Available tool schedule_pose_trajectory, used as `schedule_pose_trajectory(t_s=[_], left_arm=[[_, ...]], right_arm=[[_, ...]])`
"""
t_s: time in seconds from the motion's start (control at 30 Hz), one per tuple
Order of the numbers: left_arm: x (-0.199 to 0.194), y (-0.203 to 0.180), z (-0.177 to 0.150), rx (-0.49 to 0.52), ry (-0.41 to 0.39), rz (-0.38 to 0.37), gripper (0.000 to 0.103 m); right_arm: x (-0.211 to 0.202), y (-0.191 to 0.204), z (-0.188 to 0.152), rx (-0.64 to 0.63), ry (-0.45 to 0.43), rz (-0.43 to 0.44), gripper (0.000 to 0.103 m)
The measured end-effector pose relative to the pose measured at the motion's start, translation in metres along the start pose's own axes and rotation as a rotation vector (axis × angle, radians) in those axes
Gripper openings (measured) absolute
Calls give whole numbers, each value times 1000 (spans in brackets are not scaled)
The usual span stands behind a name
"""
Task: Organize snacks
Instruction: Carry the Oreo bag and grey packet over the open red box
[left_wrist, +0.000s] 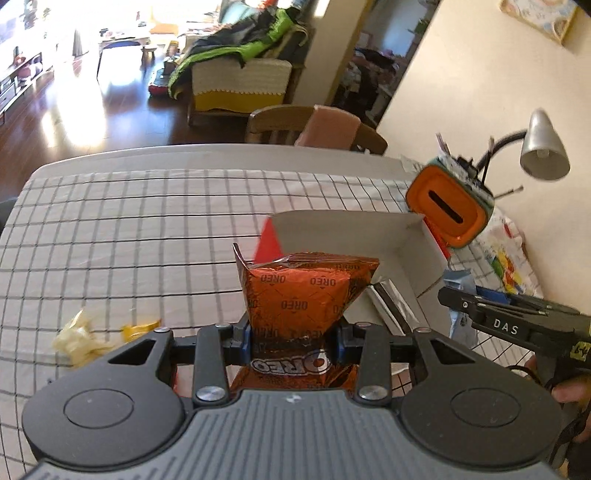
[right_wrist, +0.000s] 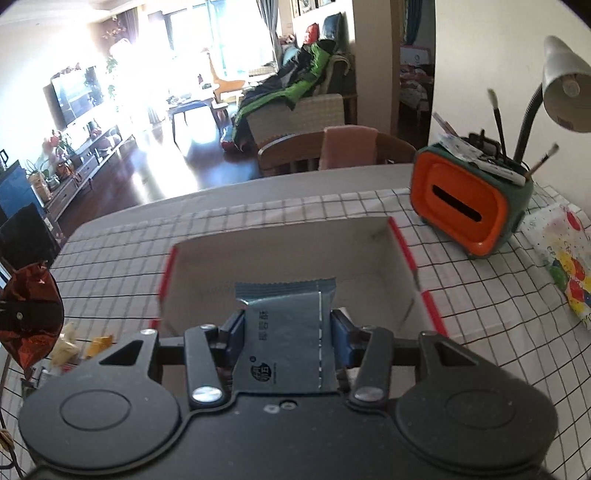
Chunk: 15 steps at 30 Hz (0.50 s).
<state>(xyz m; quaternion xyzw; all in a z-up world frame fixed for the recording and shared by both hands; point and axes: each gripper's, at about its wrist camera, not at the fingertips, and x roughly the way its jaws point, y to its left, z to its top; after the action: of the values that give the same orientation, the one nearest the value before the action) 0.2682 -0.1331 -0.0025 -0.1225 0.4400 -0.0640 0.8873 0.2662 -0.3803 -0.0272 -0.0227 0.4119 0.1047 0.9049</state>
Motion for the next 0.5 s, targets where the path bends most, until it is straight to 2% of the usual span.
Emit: schedule_pose_trajectory(t_s=[0.2, 0.3, 0.5], left_arm=[[44, -37, 14, 46, 62, 25, 38], [65, -53, 20, 70, 79, 66, 38], [110, -73, 35, 63, 155, 103, 38]], right_arm=[[21, -27, 2, -32, 46, -14, 47], [39, -34, 4, -68, 92, -17, 47], [69, -40, 0, -113, 170, -8, 47]])
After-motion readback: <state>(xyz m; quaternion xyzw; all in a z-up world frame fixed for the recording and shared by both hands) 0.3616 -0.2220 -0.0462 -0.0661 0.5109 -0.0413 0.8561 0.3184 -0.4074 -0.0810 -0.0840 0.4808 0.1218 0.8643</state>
